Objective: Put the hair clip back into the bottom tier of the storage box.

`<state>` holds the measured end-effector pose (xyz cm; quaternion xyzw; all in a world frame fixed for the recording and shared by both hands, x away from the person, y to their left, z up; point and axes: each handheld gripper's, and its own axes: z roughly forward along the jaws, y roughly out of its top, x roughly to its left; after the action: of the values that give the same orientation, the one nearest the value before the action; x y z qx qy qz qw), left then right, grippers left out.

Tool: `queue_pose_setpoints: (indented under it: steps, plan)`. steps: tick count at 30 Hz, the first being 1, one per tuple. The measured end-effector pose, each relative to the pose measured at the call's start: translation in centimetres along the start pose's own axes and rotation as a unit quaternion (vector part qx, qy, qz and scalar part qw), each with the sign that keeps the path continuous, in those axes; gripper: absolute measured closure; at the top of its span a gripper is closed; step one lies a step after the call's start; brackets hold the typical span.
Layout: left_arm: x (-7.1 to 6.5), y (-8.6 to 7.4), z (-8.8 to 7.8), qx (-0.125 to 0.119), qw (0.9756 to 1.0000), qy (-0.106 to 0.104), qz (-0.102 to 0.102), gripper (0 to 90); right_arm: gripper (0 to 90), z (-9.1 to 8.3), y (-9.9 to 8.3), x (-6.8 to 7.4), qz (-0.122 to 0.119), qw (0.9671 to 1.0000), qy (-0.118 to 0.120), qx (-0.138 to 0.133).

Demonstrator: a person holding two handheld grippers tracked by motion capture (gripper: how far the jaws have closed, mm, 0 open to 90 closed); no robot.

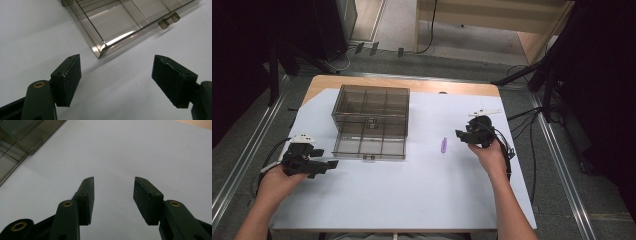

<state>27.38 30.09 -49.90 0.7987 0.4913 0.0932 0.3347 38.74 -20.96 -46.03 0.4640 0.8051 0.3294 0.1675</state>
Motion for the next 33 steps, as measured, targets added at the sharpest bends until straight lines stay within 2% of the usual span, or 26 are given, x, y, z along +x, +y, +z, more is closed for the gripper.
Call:
queue_pose_setpoints:
  steps: [7, 10, 15, 18, 21, 22, 25, 28, 29, 30, 33]
  plan:
    - [0.0, 0.0, 0.0, 0.000, 1.0000, 0.000, 0.000, 24.3, 52.9, -0.1, 0.0, 0.0, 0.005, 1.0000, -0.002, -0.006]
    - [0.0, 0.0, 0.0, 0.000, 1.0000, 0.000, 0.000, 24.3, 49.9, -0.3, 0.2, -0.1, 0.018, 0.9998, 0.007, -0.006]
    - [0.0, 0.0, 0.0, 0.001, 1.0000, 0.000, 0.000, 24.3, 51.9, -0.7, 0.6, -0.1, 0.031, 0.9993, 0.019, -0.014]
    - [0.1, 0.0, 0.0, 0.000, 1.0000, 0.001, 0.000, 24.4, 52.9, -0.7, 0.9, 0.0, 0.037, 0.9988, 0.030, 0.008]
    - [0.0, 0.0, 0.0, 0.000, 1.0000, 0.001, 0.000, 24.3, 54.1, -0.7, 1.0, 0.3, 0.033, 0.9990, 0.021, 0.021]
    - [0.0, 0.0, 0.0, 0.000, 1.0000, 0.000, 0.000, 24.3, 55.3, -0.7, 1.2, 0.6, 0.031, 0.9989, 0.013, 0.033]
    - [0.0, -0.1, 0.0, -0.001, 1.0000, 0.001, -0.002, 24.3, 56.6, -0.8, 1.4, 0.8, 0.034, 0.9985, 0.010, 0.042]
    - [0.1, -0.1, -0.1, 0.000, 1.0000, 0.001, -0.001, 24.3, 59.4, -0.8, 1.8, 1.2, 0.046, 0.9966, 0.010, 0.067]
    - [0.1, -0.1, -0.1, 0.000, 1.0000, 0.001, -0.001, 24.3, 59.4, -0.8, 1.8, 1.2, 0.046, 0.9966, 0.010, 0.067]
    - [0.1, -0.2, -0.1, 0.000, 1.0000, 0.001, -0.002, 24.3, 60.4, -0.8, 1.9, 1.3, 0.060, 0.9947, 0.013, 0.082]
    - [0.1, -0.3, -0.2, 0.000, 1.0000, 0.004, -0.003, 24.3, 61.7, -0.7, 2.1, 1.5, 0.068, 0.9930, 0.016, 0.095]
